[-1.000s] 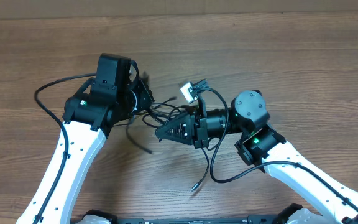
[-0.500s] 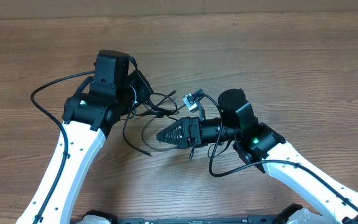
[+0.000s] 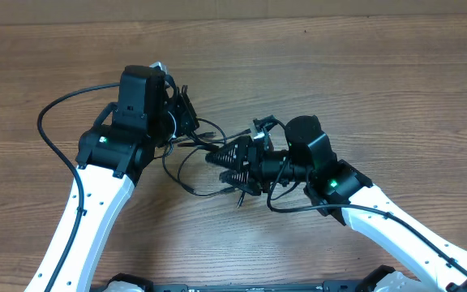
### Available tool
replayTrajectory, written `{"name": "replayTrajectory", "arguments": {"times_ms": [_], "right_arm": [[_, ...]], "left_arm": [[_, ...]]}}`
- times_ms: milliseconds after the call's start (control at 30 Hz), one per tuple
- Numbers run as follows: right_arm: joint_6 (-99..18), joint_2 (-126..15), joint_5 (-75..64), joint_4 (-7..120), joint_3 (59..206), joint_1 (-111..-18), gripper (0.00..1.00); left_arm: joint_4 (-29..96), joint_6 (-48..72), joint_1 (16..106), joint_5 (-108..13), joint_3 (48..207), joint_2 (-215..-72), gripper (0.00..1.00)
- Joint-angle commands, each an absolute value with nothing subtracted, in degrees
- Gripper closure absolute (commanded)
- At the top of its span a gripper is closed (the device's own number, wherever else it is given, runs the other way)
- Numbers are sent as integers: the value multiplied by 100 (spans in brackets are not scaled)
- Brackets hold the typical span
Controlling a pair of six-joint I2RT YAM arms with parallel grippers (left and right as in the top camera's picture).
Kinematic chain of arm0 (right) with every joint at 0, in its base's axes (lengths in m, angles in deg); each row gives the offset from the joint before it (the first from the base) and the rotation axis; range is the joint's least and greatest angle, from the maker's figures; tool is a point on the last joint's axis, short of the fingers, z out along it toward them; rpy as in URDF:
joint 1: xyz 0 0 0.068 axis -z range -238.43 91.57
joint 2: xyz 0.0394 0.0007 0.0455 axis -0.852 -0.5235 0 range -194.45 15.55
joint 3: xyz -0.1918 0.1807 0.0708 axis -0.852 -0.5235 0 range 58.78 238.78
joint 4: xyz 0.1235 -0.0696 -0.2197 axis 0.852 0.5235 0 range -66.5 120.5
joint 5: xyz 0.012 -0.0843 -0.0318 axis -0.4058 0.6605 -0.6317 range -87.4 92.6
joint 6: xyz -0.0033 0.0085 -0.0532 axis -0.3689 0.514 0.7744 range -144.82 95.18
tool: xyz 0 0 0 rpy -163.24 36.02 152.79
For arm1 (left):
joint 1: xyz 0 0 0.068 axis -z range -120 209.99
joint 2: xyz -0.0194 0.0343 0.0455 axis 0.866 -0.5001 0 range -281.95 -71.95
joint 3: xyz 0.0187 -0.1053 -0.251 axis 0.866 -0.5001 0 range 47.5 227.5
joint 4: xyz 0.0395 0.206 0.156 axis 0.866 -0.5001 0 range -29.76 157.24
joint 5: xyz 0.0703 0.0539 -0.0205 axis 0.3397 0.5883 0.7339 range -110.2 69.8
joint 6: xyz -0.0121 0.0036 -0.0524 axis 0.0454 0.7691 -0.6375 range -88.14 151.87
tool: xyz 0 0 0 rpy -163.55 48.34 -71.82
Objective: Untangle cables
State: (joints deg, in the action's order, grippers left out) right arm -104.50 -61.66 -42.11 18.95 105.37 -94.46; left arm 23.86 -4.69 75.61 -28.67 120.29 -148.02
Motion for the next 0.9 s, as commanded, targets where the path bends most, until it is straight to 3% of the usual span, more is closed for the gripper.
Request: {"name": "replayTrajectory", "arguments": {"times_ms": [0,33,100,333,467,667,867], "right_arm": [[-11682,-6114,-4312,1545,10602,-9470,16],[-11816,-6114,-4366,1431,10602,-9470,10],[-12130,-6114,-4373,1235,10602,-9470,12],[-12605,-6114,-3870,1300,10602,-9468,44],[-12692,-6114,-3490,1576,10600,-9468,53],[-12705,-6114,-3125,1827,10600,-9468,63],[-12707,-6114,-2802,1827,10600,-9468,65]], "left_arm": [[2590,479,7542,-3352,12110,-14660,96],[2644,764,7542,-3518,12110,-14660,96],[2705,1159,7542,-3695,12110,-14660,96],[2791,1778,7542,-4393,12110,-14660,96],[2893,1835,7542,-4950,12110,-14660,96],[2955,1769,7544,-5225,12110,-14660,96],[2948,1791,7544,-5442,12110,-14660,96]]}}
